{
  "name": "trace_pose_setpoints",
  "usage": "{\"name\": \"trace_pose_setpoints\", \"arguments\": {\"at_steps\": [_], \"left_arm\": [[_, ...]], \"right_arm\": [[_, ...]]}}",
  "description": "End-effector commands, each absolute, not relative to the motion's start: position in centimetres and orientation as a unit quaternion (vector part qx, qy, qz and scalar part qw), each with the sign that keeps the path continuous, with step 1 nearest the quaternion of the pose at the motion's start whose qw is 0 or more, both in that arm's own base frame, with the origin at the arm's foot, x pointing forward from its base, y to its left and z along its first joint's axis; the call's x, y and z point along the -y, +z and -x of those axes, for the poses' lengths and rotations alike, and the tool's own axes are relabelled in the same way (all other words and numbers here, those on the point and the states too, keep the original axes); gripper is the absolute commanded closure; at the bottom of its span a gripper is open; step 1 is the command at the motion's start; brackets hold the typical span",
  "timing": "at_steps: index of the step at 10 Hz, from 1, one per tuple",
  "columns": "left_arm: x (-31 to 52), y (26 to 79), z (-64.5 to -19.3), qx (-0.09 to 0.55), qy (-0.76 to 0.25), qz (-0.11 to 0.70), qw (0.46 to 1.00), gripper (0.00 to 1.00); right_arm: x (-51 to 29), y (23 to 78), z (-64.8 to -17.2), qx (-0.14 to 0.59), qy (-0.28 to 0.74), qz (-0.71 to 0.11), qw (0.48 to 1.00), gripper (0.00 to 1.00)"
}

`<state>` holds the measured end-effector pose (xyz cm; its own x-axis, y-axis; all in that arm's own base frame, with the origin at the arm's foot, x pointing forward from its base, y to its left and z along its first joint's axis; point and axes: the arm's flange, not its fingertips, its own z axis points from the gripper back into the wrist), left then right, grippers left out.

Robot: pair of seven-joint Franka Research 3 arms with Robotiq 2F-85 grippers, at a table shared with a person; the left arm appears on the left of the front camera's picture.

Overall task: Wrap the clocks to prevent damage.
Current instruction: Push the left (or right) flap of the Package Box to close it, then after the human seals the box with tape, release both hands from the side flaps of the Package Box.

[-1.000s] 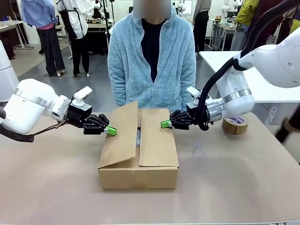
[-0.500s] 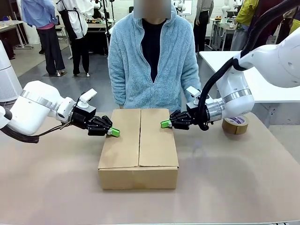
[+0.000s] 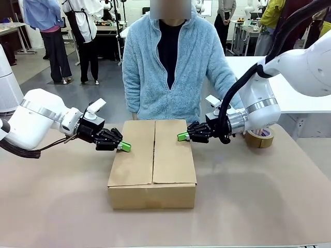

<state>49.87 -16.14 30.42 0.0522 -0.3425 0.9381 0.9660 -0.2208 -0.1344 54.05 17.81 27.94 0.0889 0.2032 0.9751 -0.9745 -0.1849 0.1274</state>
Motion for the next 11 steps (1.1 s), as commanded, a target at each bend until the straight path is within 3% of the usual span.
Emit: {"name": "trace_pose_setpoints", "arguments": {"at_steps": [1, 11], "left_arm": [[16.27, 29.95, -50.21, 0.318, -0.609, 0.490, 0.537, 1.00], [16.27, 29.95, -50.21, 0.318, -0.609, 0.490, 0.537, 1.00]], "right_arm": [[-17.89, 27.71, -53.93, 0.371, 0.565, -0.513, 0.530, 0.99], [-17.89, 27.71, -53.93, 0.371, 0.565, -0.513, 0.530, 0.99]]}}
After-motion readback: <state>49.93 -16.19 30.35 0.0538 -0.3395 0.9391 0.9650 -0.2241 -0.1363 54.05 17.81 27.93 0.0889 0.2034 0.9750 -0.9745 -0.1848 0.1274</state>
